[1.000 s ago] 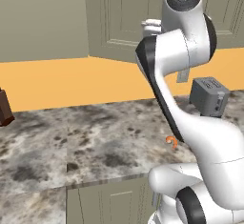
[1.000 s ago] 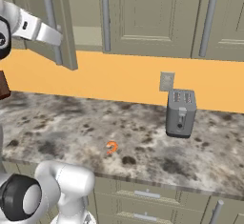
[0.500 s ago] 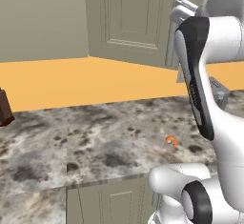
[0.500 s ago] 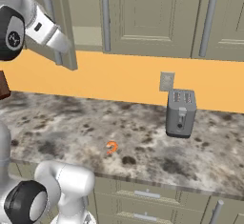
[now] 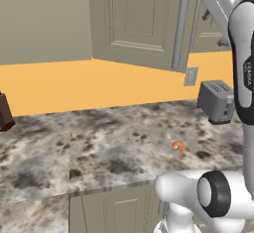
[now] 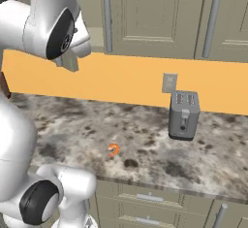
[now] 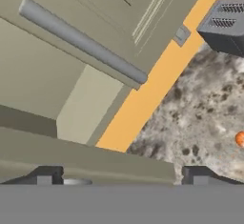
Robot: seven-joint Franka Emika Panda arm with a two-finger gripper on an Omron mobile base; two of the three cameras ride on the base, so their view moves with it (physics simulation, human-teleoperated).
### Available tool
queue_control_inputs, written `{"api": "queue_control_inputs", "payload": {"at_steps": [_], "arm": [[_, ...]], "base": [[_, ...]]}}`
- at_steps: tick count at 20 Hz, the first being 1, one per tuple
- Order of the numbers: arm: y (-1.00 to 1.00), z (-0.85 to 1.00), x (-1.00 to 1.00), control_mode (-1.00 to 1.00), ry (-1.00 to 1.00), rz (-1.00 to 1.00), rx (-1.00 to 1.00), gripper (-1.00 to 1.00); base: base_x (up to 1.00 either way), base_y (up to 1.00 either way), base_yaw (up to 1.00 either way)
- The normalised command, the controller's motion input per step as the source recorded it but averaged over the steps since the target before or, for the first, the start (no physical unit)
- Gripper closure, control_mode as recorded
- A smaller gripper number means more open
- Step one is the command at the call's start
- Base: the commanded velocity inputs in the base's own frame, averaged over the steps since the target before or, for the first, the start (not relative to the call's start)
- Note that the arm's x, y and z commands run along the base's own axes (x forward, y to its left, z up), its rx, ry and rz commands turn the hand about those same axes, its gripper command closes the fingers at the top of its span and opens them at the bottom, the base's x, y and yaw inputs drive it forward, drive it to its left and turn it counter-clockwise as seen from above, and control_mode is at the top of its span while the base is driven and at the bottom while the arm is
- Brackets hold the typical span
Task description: Retrieve the tupperware from the cabinet, then place the raw meat into the tupperware to avoid contamination.
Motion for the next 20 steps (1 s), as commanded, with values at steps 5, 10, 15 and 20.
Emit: {"api": "queue_control_inputs", "payload": {"at_steps": [5, 10, 15, 20], "arm": [[-0.03, -0.16, 0.41, -1.00, 0.09, 0.01, 0.22, -1.00], [0.00, -0.26, 0.43, -1.00, 0.14, 0.00, 0.17, -1.00], [0.04, -0.22, 0.34, -1.00, 0.11, 0.02, 0.15, -1.00], [0.16, -0.26, 0.12, -1.00, 0.10, 0.06, 0.14, -1.00]], "base": [[0.00, 0.00, 0.00], [0.00, 0.00, 0.00], [0.00, 0.00, 0.00], [0.00, 0.00, 0.00]]}}
